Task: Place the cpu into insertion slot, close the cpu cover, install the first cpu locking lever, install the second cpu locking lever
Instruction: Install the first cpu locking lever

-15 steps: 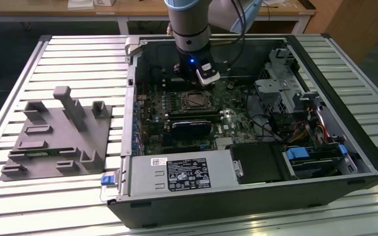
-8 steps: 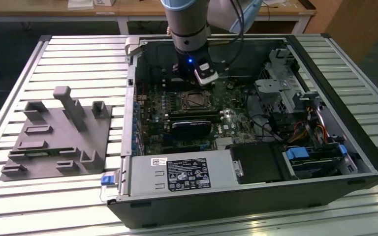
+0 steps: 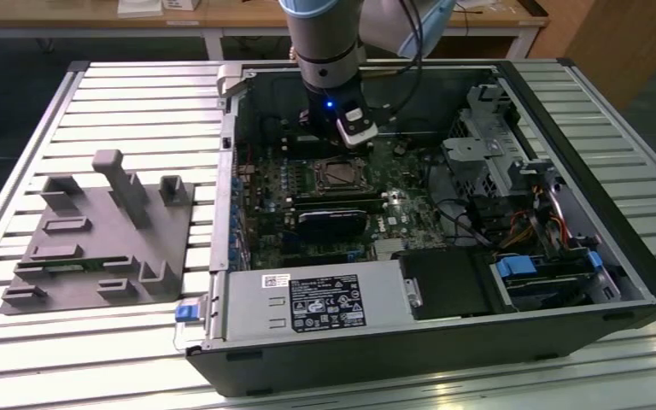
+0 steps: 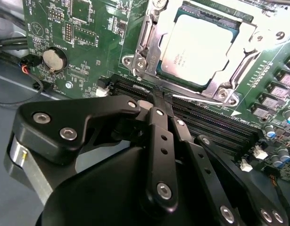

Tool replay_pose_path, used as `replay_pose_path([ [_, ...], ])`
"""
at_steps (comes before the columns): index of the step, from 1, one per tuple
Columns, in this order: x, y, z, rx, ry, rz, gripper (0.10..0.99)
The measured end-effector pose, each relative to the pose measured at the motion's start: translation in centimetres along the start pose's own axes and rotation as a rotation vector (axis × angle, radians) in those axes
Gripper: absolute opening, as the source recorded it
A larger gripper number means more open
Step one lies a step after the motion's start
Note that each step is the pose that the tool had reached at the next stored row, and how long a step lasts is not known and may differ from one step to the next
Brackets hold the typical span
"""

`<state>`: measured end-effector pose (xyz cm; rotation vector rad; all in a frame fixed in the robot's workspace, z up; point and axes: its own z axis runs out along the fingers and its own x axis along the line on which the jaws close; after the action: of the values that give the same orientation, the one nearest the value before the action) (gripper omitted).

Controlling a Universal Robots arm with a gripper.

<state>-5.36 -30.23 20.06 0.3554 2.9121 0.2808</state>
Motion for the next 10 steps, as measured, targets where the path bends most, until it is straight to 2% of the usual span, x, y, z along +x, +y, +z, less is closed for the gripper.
replay_pose_path([
  [10, 0.13, 0.30, 0.26, 0.003, -0.0030, 0.014, 0.106],
])
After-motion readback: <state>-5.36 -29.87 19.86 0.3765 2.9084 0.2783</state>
